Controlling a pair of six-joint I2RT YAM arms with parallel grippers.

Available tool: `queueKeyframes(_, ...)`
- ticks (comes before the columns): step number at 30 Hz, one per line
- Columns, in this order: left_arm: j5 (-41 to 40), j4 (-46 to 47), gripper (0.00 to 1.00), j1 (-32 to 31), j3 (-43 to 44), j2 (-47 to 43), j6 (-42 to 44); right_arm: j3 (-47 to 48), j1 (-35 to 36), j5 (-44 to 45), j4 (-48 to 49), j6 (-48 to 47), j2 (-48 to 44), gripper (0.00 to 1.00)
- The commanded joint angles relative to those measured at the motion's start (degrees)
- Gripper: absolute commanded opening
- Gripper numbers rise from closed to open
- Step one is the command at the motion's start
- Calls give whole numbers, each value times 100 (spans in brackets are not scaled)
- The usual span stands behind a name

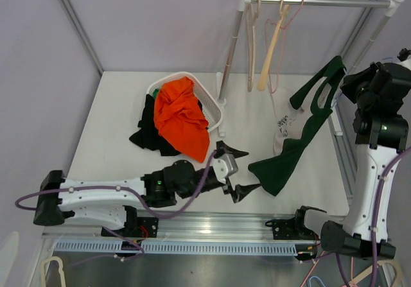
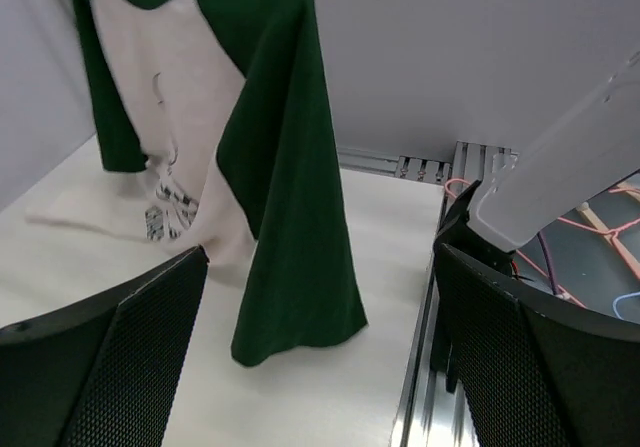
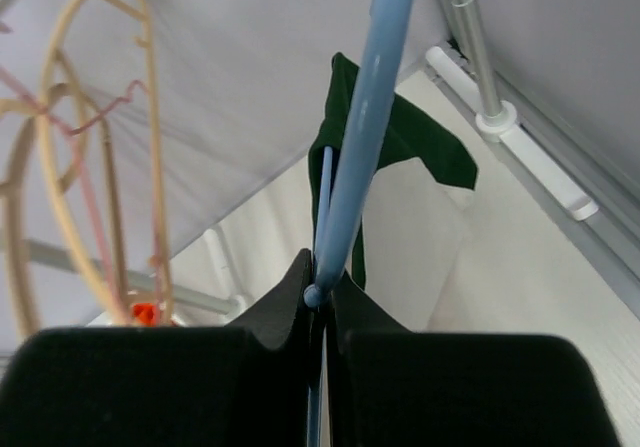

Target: Remove the t-shirt from the hanger

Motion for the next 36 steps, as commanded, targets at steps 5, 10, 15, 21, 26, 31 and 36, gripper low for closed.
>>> queueKeyframes(5,9,2040,99,-382,286,1461,1044,389,450,-385,-335,339,-394,0)
queueKeyframes(10,-69,2093,99,-399,1050,2156,1114,495,689,-429,-432,357,-455,0)
queueKeyframes(15,36,1839,100,-399,1762,2639,1053,513,759,-420,-467,322,-464,0)
queueKeyframes(21,-26,1294,31,-408,2457,2983,894,460,777,-429,-450,348,-464,0)
queueKeyframes(26,185,1240,1,-513,2265,2878,683,617,786,-385,-449,234,-280,0)
queueKeyframes(31,71,1337,1,-952,1580,2527,649,1021,785,-262,-423,111,211,0)
queueKeyframes(36,-95,1802,1,-1671,824,2113,736,1654,786,-236,-572,-90,783,0)
